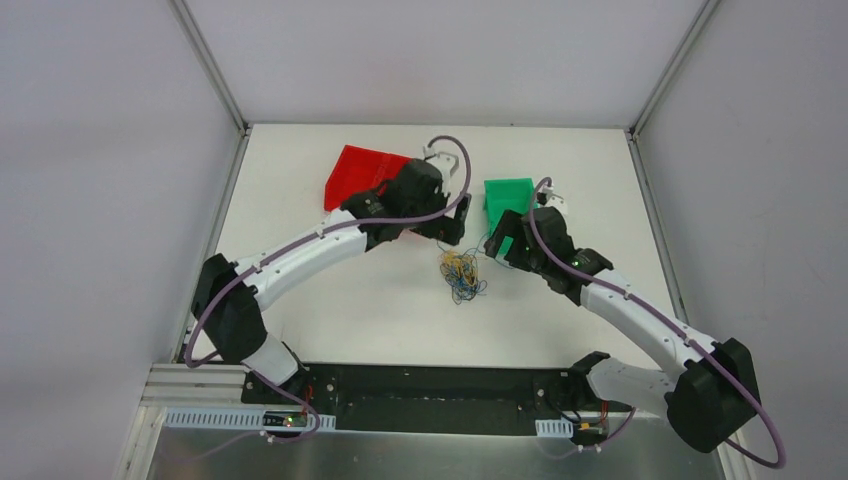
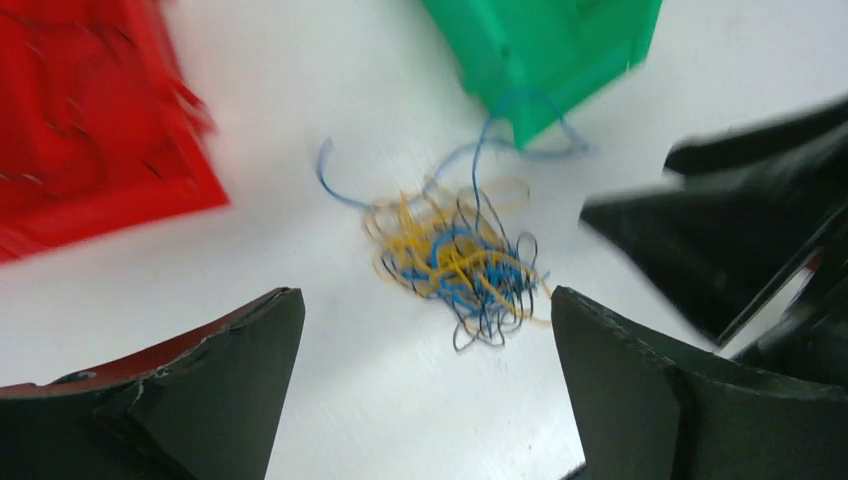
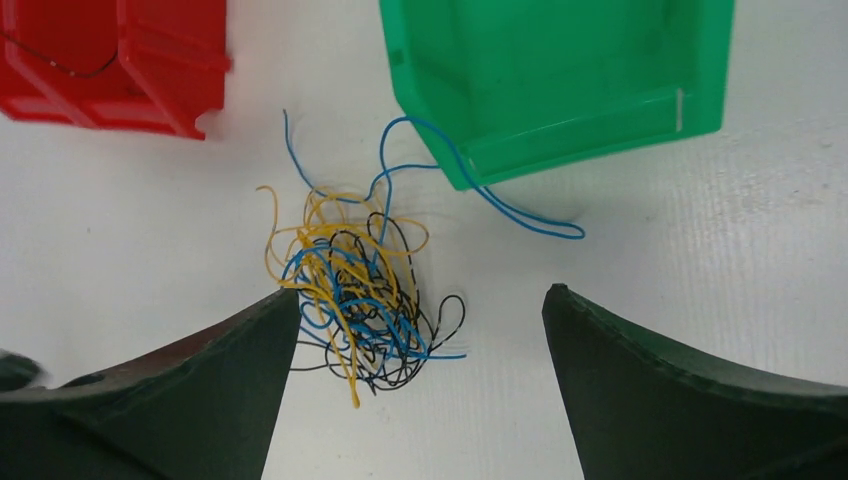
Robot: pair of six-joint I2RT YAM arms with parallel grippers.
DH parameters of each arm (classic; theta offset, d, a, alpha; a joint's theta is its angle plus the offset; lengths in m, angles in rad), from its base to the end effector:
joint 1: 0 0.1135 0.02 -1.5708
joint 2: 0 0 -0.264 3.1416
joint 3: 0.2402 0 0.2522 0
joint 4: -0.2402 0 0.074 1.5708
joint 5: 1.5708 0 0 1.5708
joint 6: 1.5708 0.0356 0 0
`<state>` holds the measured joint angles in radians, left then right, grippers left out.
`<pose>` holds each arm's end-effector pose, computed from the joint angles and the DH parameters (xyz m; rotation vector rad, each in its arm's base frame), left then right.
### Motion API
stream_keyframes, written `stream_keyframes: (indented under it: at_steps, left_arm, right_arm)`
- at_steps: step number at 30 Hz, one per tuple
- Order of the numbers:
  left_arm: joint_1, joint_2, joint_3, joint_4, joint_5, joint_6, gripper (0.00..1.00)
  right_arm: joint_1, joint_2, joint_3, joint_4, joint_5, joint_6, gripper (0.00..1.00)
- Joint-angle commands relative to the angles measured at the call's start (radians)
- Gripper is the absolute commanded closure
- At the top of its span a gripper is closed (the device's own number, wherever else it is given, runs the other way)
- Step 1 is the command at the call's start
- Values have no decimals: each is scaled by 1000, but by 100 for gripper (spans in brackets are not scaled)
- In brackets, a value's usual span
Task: Untangle the cables
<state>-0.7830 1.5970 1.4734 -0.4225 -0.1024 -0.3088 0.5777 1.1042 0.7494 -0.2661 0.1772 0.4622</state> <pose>0.2655 -0.2591 0.3499 0.4469 2.1146 -0.5363 0.2049 0.1261 0.2570 -0.0267 2.2079 0.3935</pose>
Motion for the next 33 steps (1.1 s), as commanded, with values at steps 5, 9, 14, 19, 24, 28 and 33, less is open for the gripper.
stream_keyframes:
  at_steps: [5, 9, 14, 19, 24, 28, 33]
  left_arm:
    - [-23, -65, -403, 317, 118, -37, 1]
    - [-23, 27, -373, 329, 190, -14, 1]
    - [-23, 100, -371, 446, 275, -3, 1]
    - [-24, 236, -300, 436, 278, -9, 10]
    - [-23, 320, -208, 329, 315, -4, 84]
    - [-20, 211, -236, 263, 269, 65, 100]
    - [-16, 23, -313, 196, 364, 193, 100]
  right_arm:
    - [1, -67, -34, 71, 194, 45, 5]
    - [1, -127, -75, 123, 177, 38, 5]
    - [1, -128, -66, 125, 138, 18, 5]
    - [1, -143, -60, 123, 104, 15, 6]
    - [2, -163, -67, 120, 111, 7, 6]
    - [1, -159, -69, 113, 118, -6, 6]
    - [1, -170, -61, 110, 24, -65, 6]
